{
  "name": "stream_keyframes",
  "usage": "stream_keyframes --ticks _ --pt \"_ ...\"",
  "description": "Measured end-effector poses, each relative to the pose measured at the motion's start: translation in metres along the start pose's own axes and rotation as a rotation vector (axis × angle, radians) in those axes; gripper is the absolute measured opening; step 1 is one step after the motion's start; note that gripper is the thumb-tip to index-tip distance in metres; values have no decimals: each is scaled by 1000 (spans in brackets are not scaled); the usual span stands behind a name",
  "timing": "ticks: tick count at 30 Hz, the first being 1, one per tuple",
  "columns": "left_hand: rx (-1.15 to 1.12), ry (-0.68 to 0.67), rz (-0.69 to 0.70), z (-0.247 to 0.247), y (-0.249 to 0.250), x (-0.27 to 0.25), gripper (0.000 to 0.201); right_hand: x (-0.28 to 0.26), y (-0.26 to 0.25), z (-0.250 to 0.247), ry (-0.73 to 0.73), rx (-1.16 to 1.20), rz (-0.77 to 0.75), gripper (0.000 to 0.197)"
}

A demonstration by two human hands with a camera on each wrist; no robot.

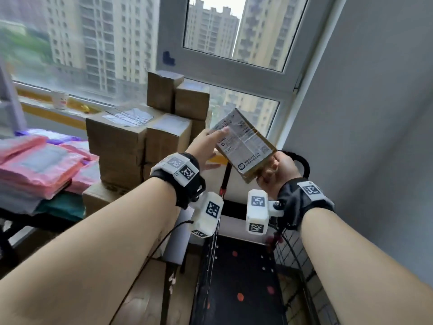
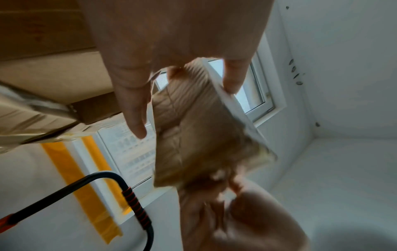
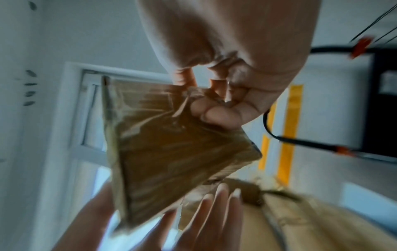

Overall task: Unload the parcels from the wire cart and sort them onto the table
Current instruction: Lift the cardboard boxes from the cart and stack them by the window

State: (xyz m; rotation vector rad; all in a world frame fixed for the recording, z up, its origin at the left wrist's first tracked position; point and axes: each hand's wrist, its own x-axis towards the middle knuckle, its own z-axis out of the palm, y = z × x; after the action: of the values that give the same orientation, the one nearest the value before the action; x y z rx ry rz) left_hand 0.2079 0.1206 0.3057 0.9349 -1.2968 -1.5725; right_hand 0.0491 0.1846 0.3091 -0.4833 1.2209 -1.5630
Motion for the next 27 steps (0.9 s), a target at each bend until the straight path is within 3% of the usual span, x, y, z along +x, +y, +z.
stream_keyframes --ticks 4,5,8,10,12,18,22,27 --pt "-86 0 52 -7 29 2 81 -2 -16 60 -62 -43 -44 35" --pt "-108 19 71 -10 36 3 79 -1 -18 73 -70 -76 -41 33" --pt "-36 82 161 -30 62 5 34 8 -23 100 -110 -356 -48 21" --pt "78 95 180 -48 79 5 20 17 -26 115 -150 -556 -78 11" --pt "146 158 150 -68 92 9 22 26 -30 130 -221 -626 -112 6" --pt "284 309 35 -119 120 24 29 33 -26 185 -515 -529 -119 24" --pt "315 374 30 -150 133 40 31 36 -16 222 -542 -568 -138 26" --pt "325 341 -65 -182 133 68 30 49 -3 254 -447 -577 -71 28"
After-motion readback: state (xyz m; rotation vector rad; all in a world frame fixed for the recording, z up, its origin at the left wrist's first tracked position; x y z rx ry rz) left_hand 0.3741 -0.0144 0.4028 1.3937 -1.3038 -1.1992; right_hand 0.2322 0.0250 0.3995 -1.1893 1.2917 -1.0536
